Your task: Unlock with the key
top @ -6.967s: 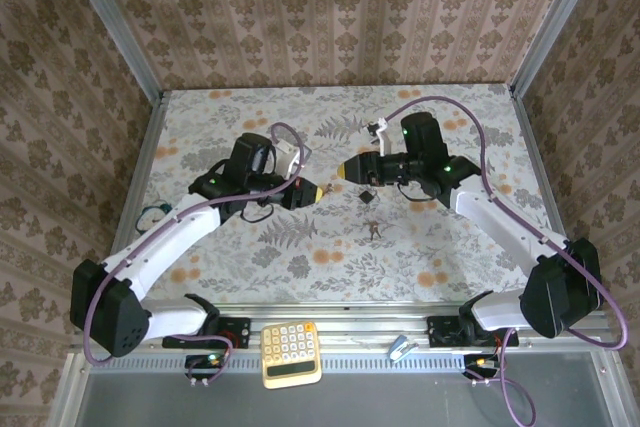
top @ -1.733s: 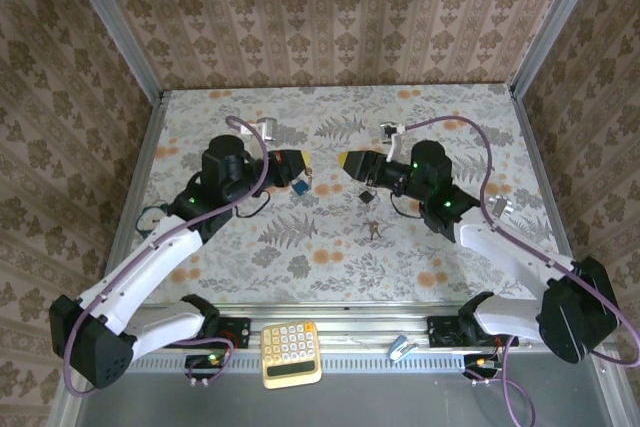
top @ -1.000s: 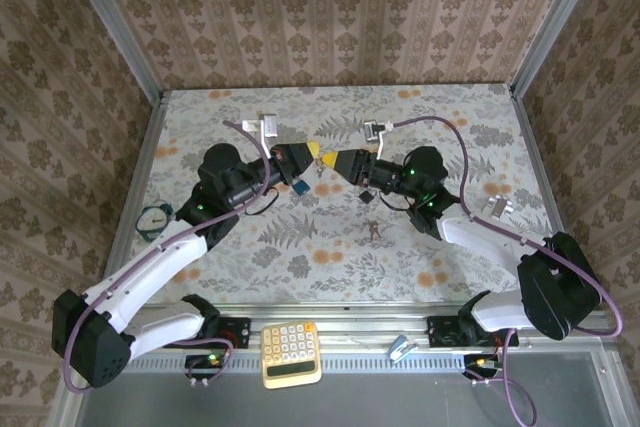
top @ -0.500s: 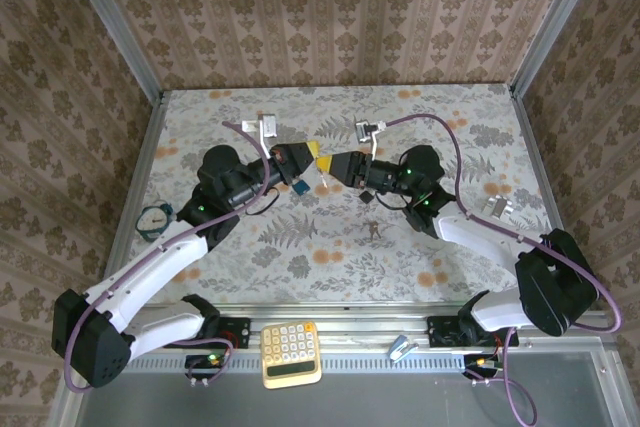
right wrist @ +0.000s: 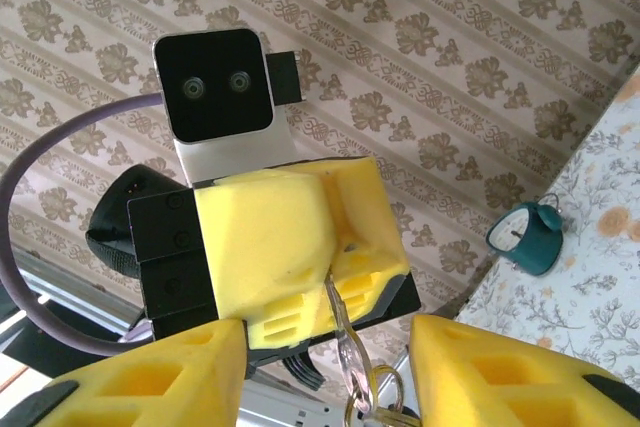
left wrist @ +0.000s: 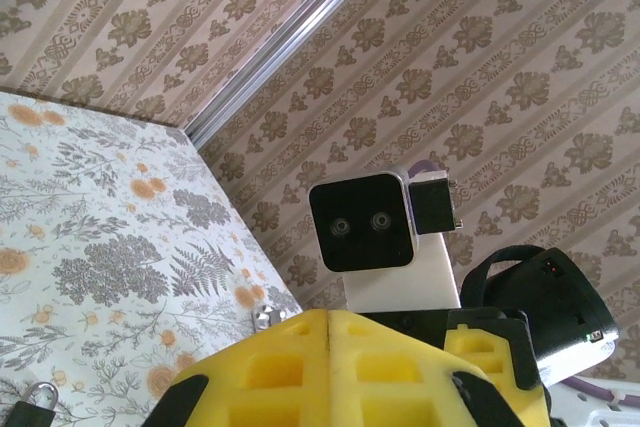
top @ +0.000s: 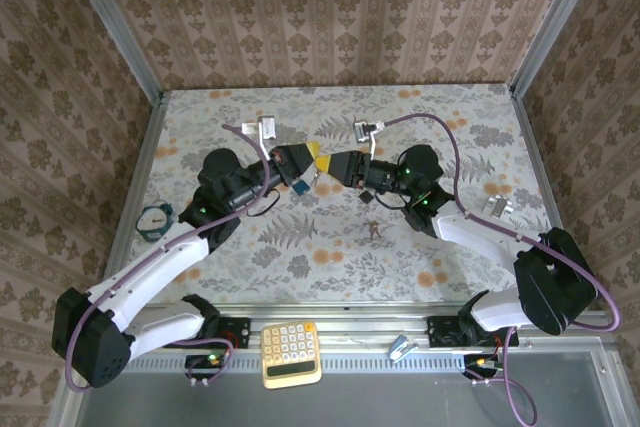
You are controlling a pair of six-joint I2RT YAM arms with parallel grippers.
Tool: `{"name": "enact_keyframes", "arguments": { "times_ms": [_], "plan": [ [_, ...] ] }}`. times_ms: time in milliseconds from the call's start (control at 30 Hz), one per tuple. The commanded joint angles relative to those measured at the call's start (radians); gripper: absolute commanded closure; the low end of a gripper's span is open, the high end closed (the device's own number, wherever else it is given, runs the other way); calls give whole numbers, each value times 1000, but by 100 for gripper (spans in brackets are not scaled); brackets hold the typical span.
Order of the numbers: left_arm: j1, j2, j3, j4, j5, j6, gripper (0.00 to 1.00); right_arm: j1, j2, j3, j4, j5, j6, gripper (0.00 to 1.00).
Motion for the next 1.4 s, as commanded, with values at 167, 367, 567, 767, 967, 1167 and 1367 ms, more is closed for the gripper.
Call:
{"name": "enact_keyframes", "arguments": {
  "times_ms": [167, 367, 567, 767, 967, 1167, 1367],
  "plan": [
    [-1, -11, -15, 75, 19, -26, 100, -11, -29, 8, 48, 14, -16, 71],
    [1, -14, -19, 81, 8, -30, 100, -11, -18, -1, 59, -3, 0, 66],
    [5, -15, -21, 90, 1, -37, 100, -10, -10, 2, 61, -30, 0, 73],
    [9, -14, -28, 100, 1, -44, 100, -10, -7, 6, 64, -37, -1, 84],
    [13, -19, -36, 108, -2, -51, 100, -10, -4, 5, 54, -35, -5, 86],
    [16, -20, -41, 116, -1, -56, 100, -10, -7, 5, 42, -32, -15, 100],
    [26, -28, -50, 119, 19, -64, 65, -17, -41, 1, -51, -1, -78, 100]
  ]
}}
